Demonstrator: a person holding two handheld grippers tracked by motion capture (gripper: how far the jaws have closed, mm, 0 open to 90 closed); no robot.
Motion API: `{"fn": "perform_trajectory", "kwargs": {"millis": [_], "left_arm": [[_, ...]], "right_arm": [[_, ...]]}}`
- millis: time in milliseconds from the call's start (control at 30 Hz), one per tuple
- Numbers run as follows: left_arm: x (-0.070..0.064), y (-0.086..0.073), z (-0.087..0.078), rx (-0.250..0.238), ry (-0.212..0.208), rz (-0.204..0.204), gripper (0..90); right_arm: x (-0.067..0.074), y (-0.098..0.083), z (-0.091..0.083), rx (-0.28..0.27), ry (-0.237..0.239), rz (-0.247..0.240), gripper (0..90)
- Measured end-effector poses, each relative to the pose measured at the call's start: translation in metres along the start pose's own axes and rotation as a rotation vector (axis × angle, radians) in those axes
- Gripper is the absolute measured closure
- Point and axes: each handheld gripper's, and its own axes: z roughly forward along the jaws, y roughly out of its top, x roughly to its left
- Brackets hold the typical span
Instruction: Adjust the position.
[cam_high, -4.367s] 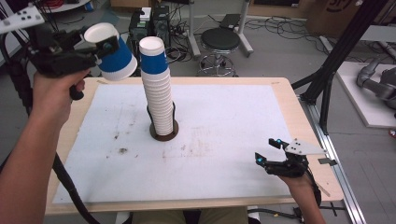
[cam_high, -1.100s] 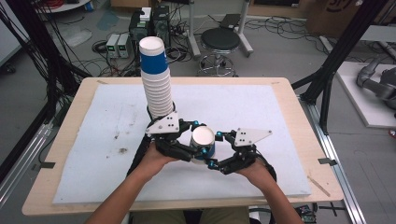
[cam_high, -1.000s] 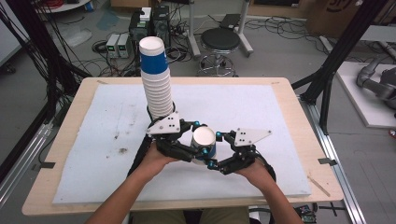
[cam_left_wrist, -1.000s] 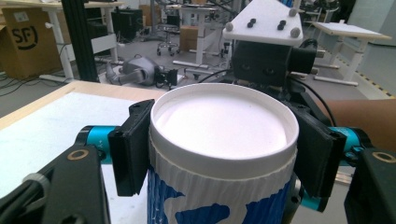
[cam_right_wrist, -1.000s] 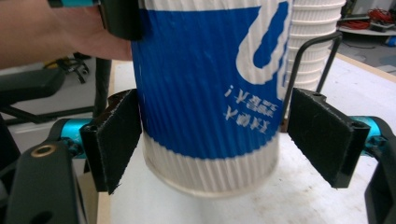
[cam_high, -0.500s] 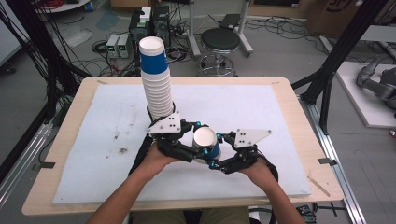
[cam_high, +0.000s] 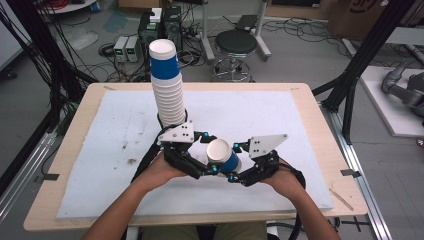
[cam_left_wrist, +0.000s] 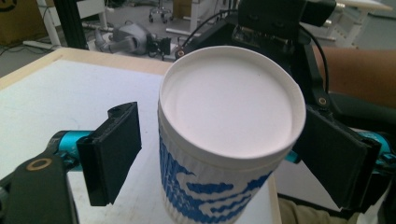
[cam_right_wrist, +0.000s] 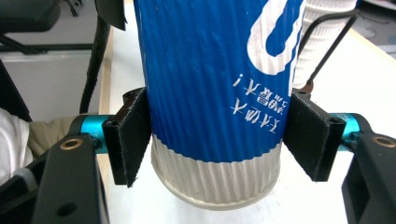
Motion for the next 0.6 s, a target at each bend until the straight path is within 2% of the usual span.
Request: {"fn": "perform_trajectory", "kwargs": {"millis": [267,467,600], "left_arm": [[0.002,0.009,-0.002,0.086,-0.012,0.019,16.2],[0.003,0.014,0.002,0.172,-0.038,0.02,16.3],[0.002,0.014,0.005,0.227,-0.048,0.022,16.5]], "right_arm": [[-0.003,0.005,0.001,0.109,0.01,-0.026,28.9],[-0.003,0.012,0.005,0.193,0.036,-0.065,29.0],[-0.001,0.019,0.009,0.262,0.043,-0.11,29.0]]}}
